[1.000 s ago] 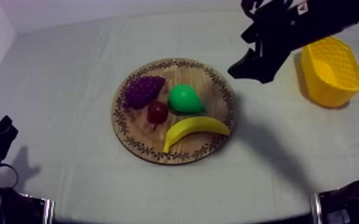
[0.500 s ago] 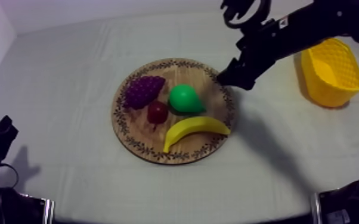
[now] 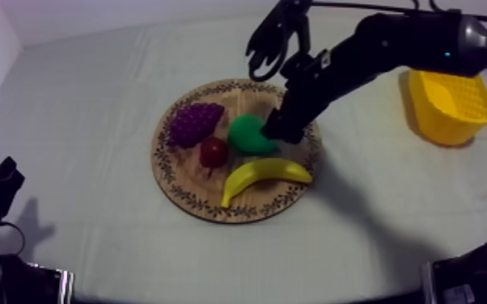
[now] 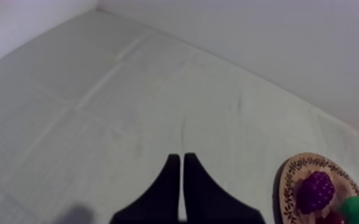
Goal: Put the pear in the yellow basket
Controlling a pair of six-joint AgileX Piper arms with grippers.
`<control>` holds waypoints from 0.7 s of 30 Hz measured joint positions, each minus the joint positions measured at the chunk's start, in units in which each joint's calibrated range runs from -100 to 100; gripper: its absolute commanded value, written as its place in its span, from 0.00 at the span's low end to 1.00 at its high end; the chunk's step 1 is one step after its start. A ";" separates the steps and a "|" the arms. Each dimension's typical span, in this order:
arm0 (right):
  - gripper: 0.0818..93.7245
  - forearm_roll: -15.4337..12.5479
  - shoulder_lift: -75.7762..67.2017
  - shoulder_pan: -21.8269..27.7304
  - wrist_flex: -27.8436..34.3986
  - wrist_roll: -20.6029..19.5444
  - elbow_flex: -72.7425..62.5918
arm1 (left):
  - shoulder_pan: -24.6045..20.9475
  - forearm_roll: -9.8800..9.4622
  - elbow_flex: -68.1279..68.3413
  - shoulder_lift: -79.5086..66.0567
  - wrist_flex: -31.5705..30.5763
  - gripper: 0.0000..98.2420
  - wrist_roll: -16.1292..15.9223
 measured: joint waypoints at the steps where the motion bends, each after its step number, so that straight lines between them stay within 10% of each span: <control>1: 0.73 0.08 1.25 -0.17 0.00 -0.10 -0.63 | 0.00 0.00 0.00 0.00 0.00 0.00 0.00; 21: 0.72 1.51 18.24 -2.11 0.53 -1.28 -11.98 | 0.00 0.00 0.00 0.00 0.00 0.00 0.00</control>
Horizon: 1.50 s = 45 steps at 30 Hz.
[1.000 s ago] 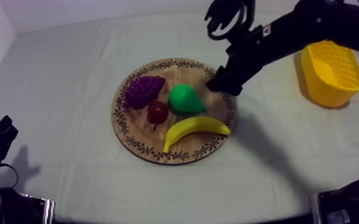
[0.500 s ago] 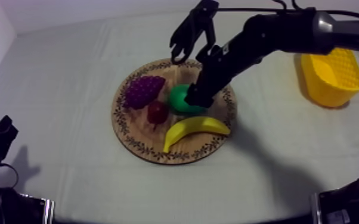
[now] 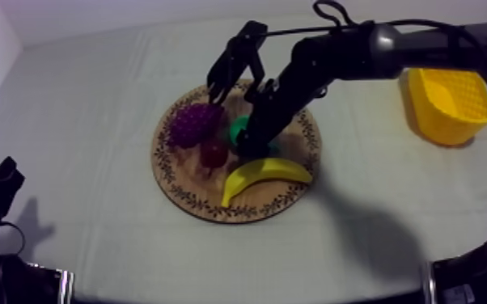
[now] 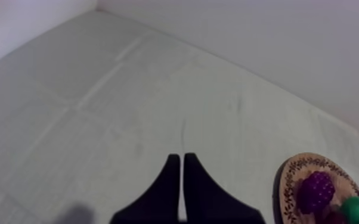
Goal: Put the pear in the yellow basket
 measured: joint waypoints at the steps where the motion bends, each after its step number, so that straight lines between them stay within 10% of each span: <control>1: 0.72 0.00 0.38 0.00 0.08 0.00 -0.22 | 0.00 0.00 0.00 0.00 0.00 0.00 0.00; 29: 0.44 6.02 0.69 2.22 -1.46 -6.53 -1.09 | 0.00 0.00 0.00 0.00 0.00 0.00 0.00; 45: 0.47 23.82 -28.26 19.28 -4.11 -19.50 2.71 | 0.00 0.00 0.00 0.00 0.00 0.00 0.00</control>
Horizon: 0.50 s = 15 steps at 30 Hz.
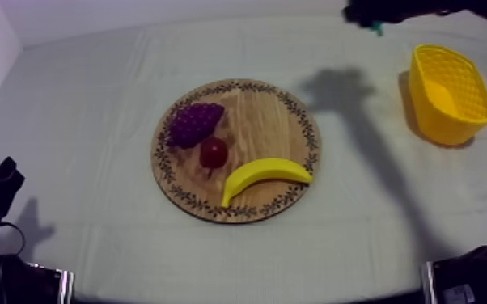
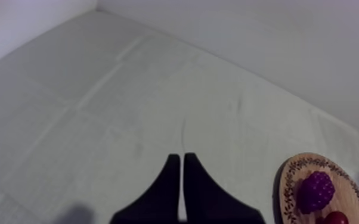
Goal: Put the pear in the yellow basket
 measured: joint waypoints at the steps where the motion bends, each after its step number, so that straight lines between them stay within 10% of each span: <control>1: 0.47 0.89 -1.44 1.77 -0.26 -1.03 0.19 | 0.00 0.00 0.00 0.00 0.00 0.00 0.00; 7: 0.47 4.61 -6.21 12.08 -1.73 -5.33 4.02 | 0.00 0.00 0.00 0.00 0.00 0.00 0.00; 15: 0.48 1.68 -2.60 20.55 -2.19 -3.61 15.15 | 0.00 0.00 0.00 0.00 0.00 0.00 0.00</control>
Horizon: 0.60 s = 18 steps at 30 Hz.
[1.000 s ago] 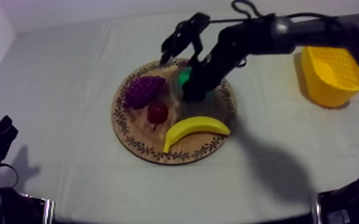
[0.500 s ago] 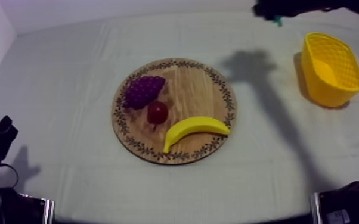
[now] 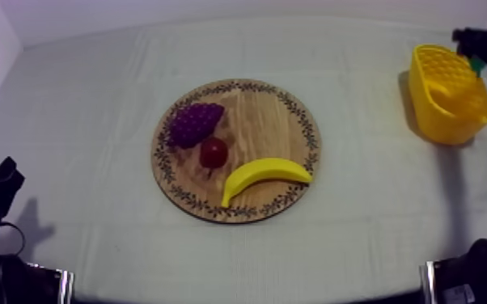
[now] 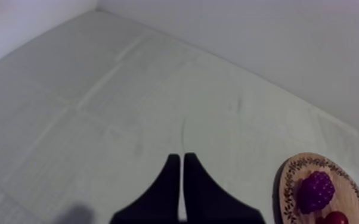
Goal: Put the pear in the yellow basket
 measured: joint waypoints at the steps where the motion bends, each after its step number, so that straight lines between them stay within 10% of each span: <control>1: 0.48 -0.77 0.50 0.47 -0.09 0.47 1.11 | 0.00 0.00 0.00 0.00 0.00 0.00 0.00; 10: 0.48 -9.36 2.38 1.35 -1.52 6.00 7.21 | 0.00 0.00 0.00 0.00 0.00 0.00 0.00; 18: 0.62 -8.93 3.54 1.11 -3.91 4.63 9.34 | 0.00 0.00 0.00 0.00 0.00 0.00 0.00</control>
